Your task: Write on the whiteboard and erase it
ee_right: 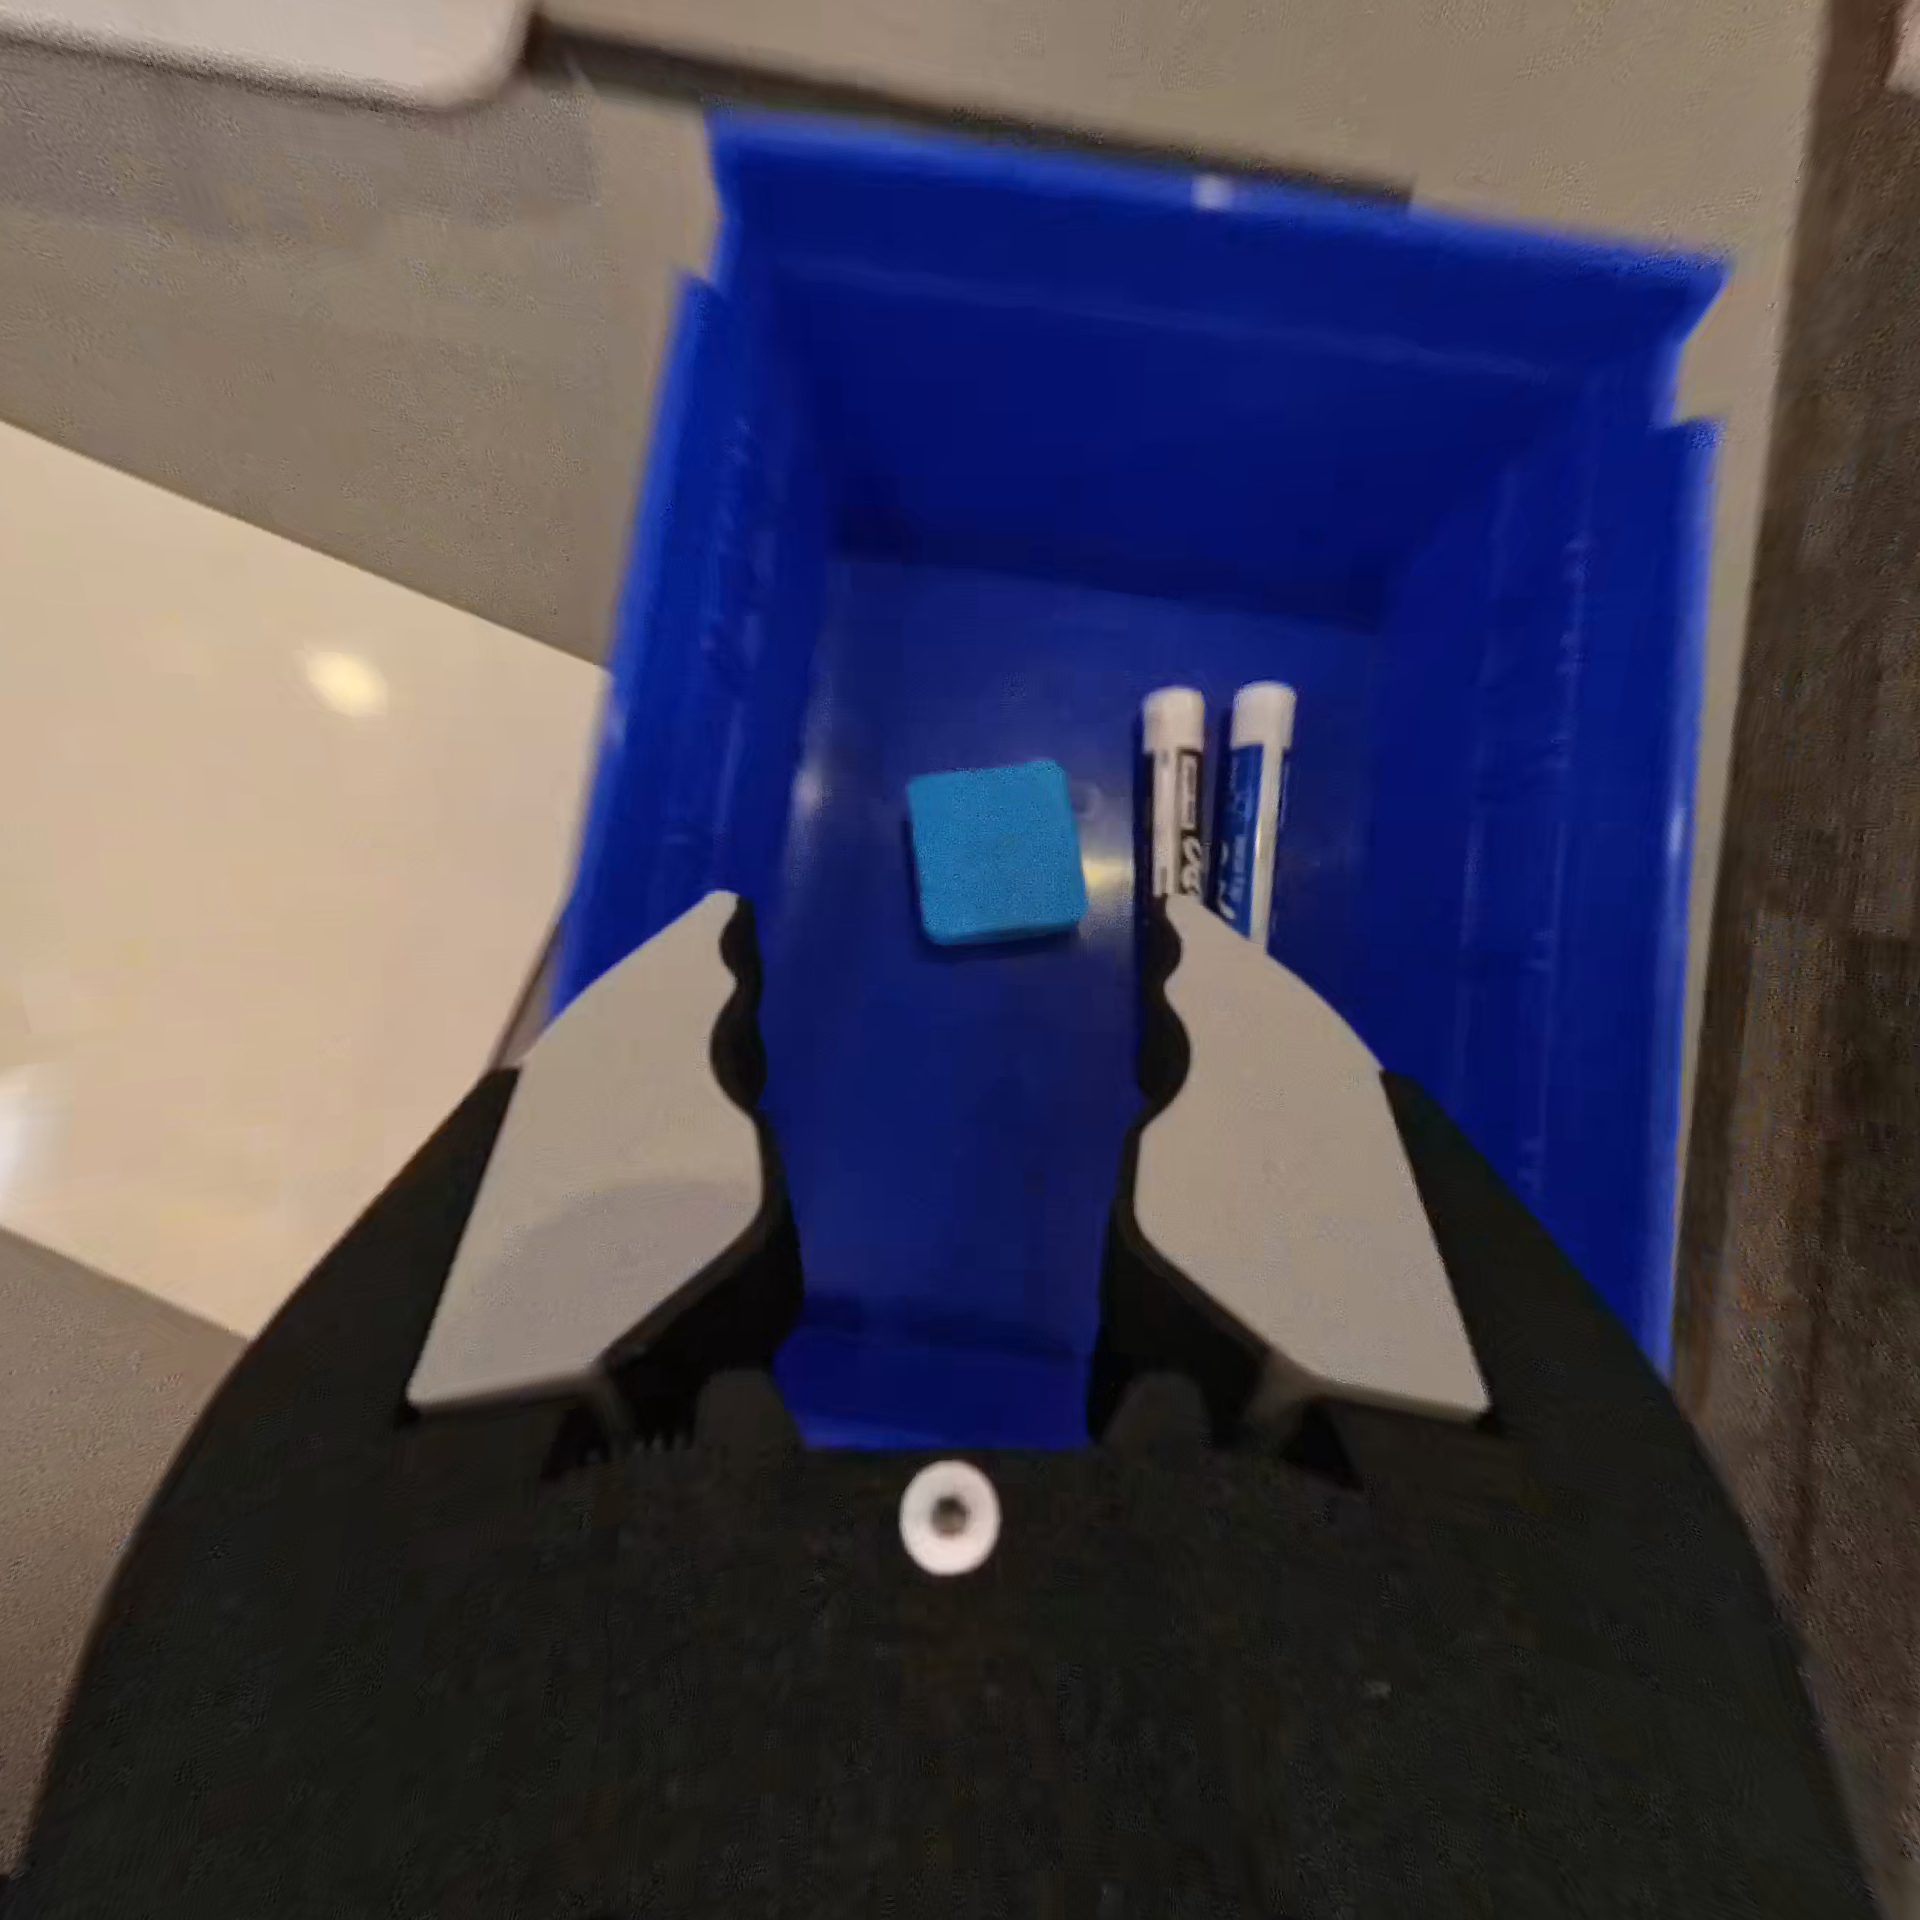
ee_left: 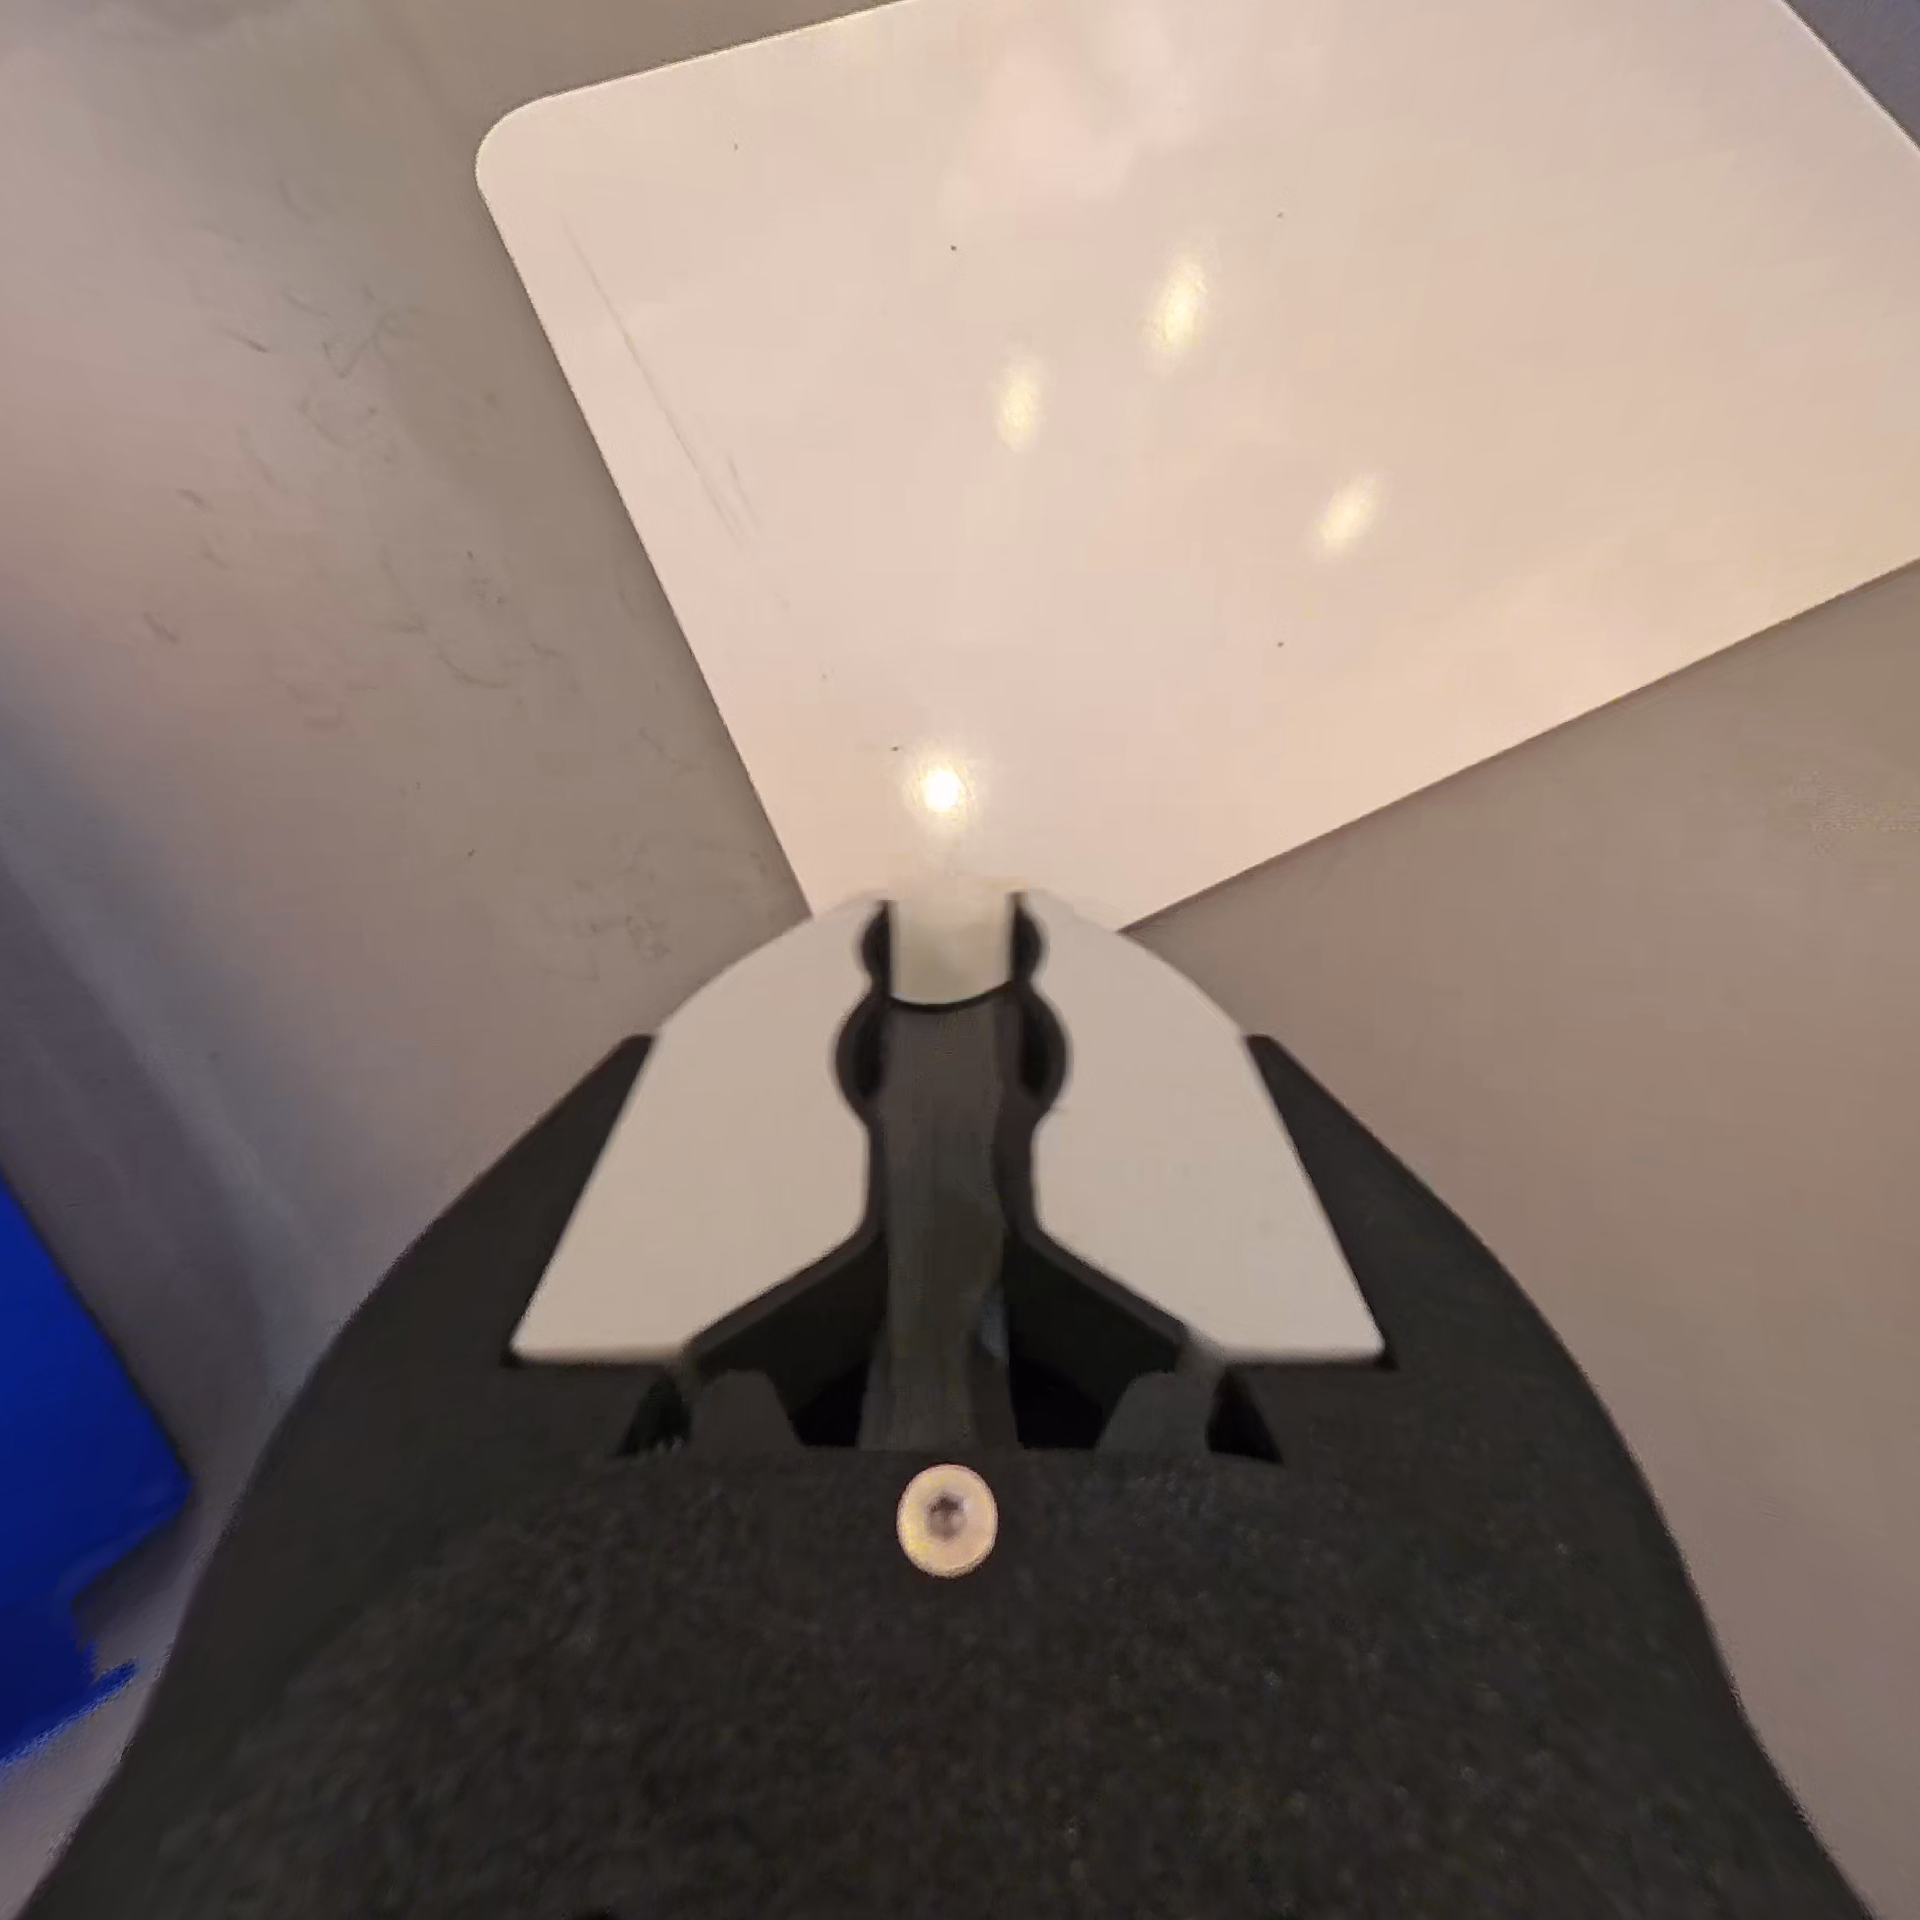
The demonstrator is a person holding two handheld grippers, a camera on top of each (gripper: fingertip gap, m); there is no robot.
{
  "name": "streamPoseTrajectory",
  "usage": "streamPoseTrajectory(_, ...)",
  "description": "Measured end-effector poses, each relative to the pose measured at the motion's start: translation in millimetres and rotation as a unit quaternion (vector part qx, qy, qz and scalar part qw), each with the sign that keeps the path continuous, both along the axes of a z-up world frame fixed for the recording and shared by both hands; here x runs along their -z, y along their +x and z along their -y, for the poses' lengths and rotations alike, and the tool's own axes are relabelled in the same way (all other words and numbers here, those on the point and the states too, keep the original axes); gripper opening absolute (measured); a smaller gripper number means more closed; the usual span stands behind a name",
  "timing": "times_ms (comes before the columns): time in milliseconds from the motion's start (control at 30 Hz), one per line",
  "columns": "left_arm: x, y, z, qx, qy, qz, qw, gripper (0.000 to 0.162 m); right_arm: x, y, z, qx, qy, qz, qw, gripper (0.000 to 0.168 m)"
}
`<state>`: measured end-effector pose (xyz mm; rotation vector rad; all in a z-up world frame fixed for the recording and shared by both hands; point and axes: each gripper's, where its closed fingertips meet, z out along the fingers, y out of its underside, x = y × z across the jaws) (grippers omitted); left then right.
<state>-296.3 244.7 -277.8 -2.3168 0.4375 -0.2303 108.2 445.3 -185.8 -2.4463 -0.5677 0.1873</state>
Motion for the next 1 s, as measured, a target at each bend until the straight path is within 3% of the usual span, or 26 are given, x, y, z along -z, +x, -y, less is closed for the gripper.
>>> streamPoseTrajectory(67, -2.6, -2.2, 1.7, -0.011, 0.006, 0.006, 1.000, 0.040, -47.7, -26.3, 40.3, -0.030, 0.110, -0.079, 0.990, 0.062)
streamPoseTrajectory(133, -4.8, -4.2, 1.8, -0.022, 0.008, 0.017, 1.000, 0.057, -61.2, -74.4, 101.1, -0.102, 0.150, -0.167, 0.969, 0.060)
streamPoseTrajectory(233, -3.4, -5.9, 0.4, -0.030, -0.003, 0.030, 0.999, 0.070, -2.8, -124.2, 172.3, -0.150, 0.094, -0.191, 0.965, 0.066)
streamPoseTrajectory(333, 1.0, -4.4, 0.6, -0.027, -0.021, 0.034, 0.999, 0.070, 68.0, -139.1, 197.4, -0.144, 0.027, -0.149, 0.978, 0.067)
streamPoseTrajectory(433, 1.3, -2.0, -0.5, -0.022, -0.023, 0.035, 0.999, 0.064, 94.1, -133.8, 198.8, -0.140, 0.003, -0.091, 0.986, 0.056)
streamPoseTrajectory(533, 1.2, 2.7, -1.0, -0.009, -0.024, 0.036, 0.999, 0.055, 97.9, -126.3, 189.2, -0.131, 0.019, -0.044, 0.990, 0.060)
streamPoseTrajectory(767, 0.9, 6.8, 9.0, -0.016, -0.029, 0.038, 0.999, 0.064, 96.5, -145.4, 171.7, -0.152, 0.008, -0.065, 0.986, 0.075)
streamPoseTrajectory(1000, 1.2, 4.7, 5.9, -0.036, -0.025, 0.036, 0.998, 0.070, 96.8, -166.1, 127.1, -0.174, -0.011, -0.058, 0.983, 0.085)
